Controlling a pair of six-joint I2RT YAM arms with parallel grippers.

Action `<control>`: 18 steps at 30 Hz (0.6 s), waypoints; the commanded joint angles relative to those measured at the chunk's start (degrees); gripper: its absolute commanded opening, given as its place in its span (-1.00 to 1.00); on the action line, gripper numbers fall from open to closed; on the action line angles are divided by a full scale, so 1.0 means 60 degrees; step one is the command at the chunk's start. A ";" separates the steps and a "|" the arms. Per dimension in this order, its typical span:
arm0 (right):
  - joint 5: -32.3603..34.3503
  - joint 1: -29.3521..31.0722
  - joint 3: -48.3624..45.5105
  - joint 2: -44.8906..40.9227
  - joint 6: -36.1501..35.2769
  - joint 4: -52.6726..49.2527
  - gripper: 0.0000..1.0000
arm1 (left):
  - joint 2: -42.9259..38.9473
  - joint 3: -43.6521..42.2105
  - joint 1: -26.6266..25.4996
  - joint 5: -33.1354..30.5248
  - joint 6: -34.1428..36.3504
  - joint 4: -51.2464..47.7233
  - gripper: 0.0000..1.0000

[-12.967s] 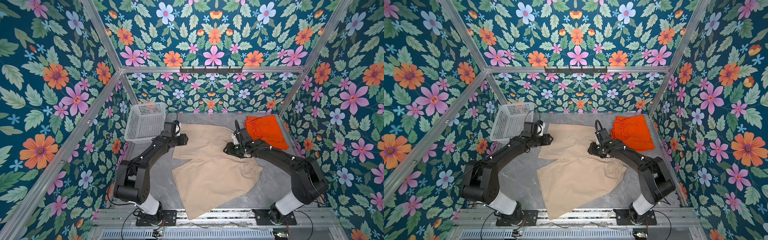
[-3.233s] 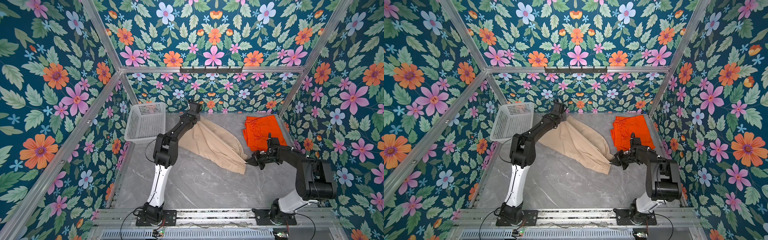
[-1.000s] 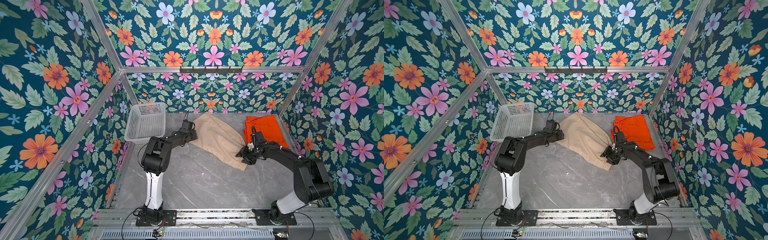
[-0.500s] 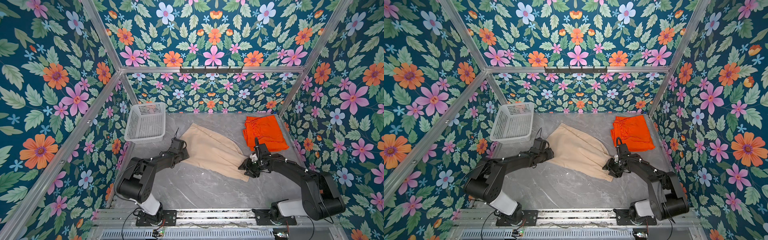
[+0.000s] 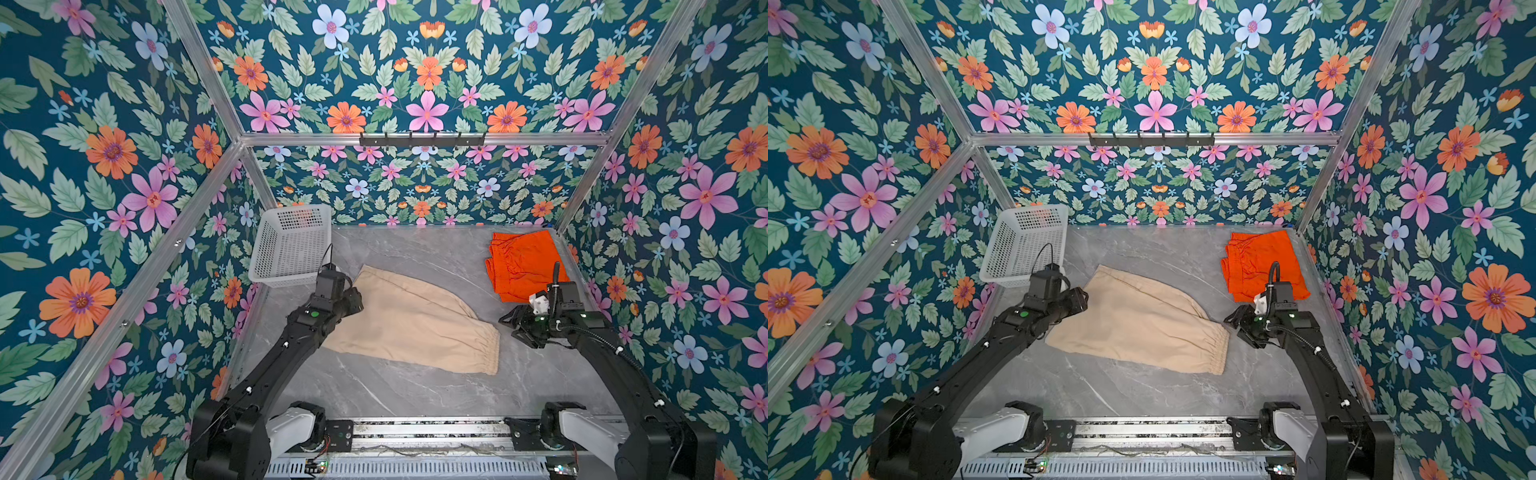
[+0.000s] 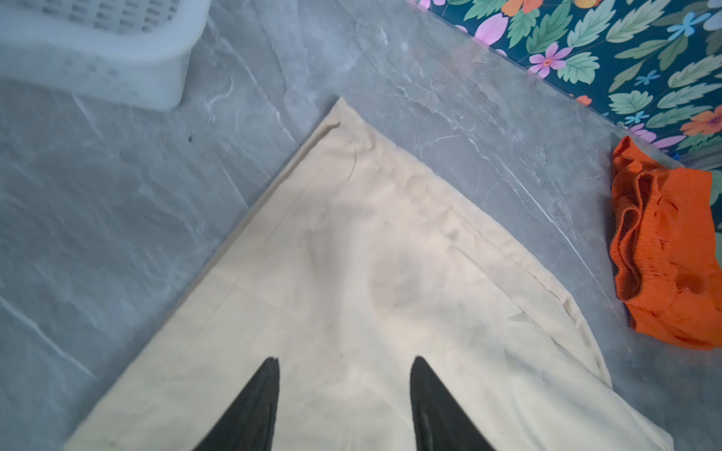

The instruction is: Fold and stack the shorts

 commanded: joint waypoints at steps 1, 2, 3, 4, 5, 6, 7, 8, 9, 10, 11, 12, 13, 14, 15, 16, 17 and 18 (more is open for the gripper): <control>-0.0235 -0.0204 0.0326 0.0521 -0.1747 -0.0039 0.20 | 0.1164 0.1099 0.0439 0.1733 0.2743 -0.0260 0.11; -0.0227 -0.0212 0.0480 0.0855 -0.2083 -0.0073 0.20 | 0.1697 0.1541 0.0554 0.2036 0.3354 -0.0428 0.10; -0.0218 -0.0203 0.0630 0.1186 -0.2282 -0.0120 0.21 | 0.2240 0.1979 0.0676 0.2471 0.4049 -0.0597 0.10; -0.0257 -0.0210 0.0719 0.1508 -0.2364 -0.0135 0.21 | 0.2684 0.2406 0.0747 0.2732 0.4698 -0.0796 0.10; -0.0426 -0.0215 0.0805 0.1886 -0.2431 -0.0130 0.22 | 0.3194 0.2899 0.0795 0.3025 0.5429 -0.1071 0.10; -0.0659 -0.0212 0.0911 0.2234 -0.2529 -0.0221 0.22 | 0.3639 0.3370 0.0844 0.3404 0.6206 -0.1353 0.10; -0.0839 -0.0223 0.0972 0.2545 -0.2577 -0.0248 0.23 | 0.4038 0.3761 0.0883 0.3653 0.6902 -0.1578 0.09; -0.0927 -0.0227 0.0975 0.2835 -0.2532 -0.0225 0.25 | 0.4447 0.4195 0.0915 0.3896 0.7531 -0.1839 0.09; -0.0950 -0.0221 0.0949 0.3077 -0.2476 -0.0151 0.27 | 0.4822 0.4640 0.0966 0.4271 0.8190 -0.2131 0.08; -0.0977 -0.0225 0.0936 0.3265 -0.2408 -0.0074 0.29 | 0.5190 0.5075 0.1000 0.4620 0.8953 -0.2488 0.06; -0.1055 -0.0225 0.0897 0.3442 -0.2327 0.0057 0.30 | 0.5582 0.5548 0.1035 0.4922 0.9752 -0.2967 0.03; -0.1175 -0.0228 0.0853 0.3573 -0.2251 0.0205 0.31 | 0.5843 0.5904 0.1049 0.5054 1.0191 -0.3183 0.01; -0.1244 -0.0230 0.0859 0.3724 -0.2152 0.0274 0.32 | 0.6188 0.6298 0.1049 0.5191 1.0727 -0.3453 0.00; -0.1263 -0.0217 0.0853 0.3869 -0.2084 0.0296 0.33 | 0.6488 0.6655 0.1063 0.5242 1.1122 -0.3700 -0.02; -0.1267 -0.0218 0.0859 0.3981 -0.2042 0.0320 0.33 | 0.6747 0.6877 0.1064 0.5242 1.1488 -0.3875 -0.03; -0.1267 -0.0218 0.0843 0.4082 -0.2033 0.0353 0.33 | 0.7037 0.7249 0.1064 0.5223 1.2058 -0.4150 -0.02; -0.1267 -0.0228 0.0809 0.4171 -0.2026 0.0430 0.33 | 0.7284 0.7568 0.1063 0.5199 1.2709 -0.4589 -0.03; -0.1292 -0.0224 0.0772 0.4269 -0.2008 0.0524 0.33 | 0.7478 0.7759 0.1064 0.5040 1.3072 -0.4702 -0.03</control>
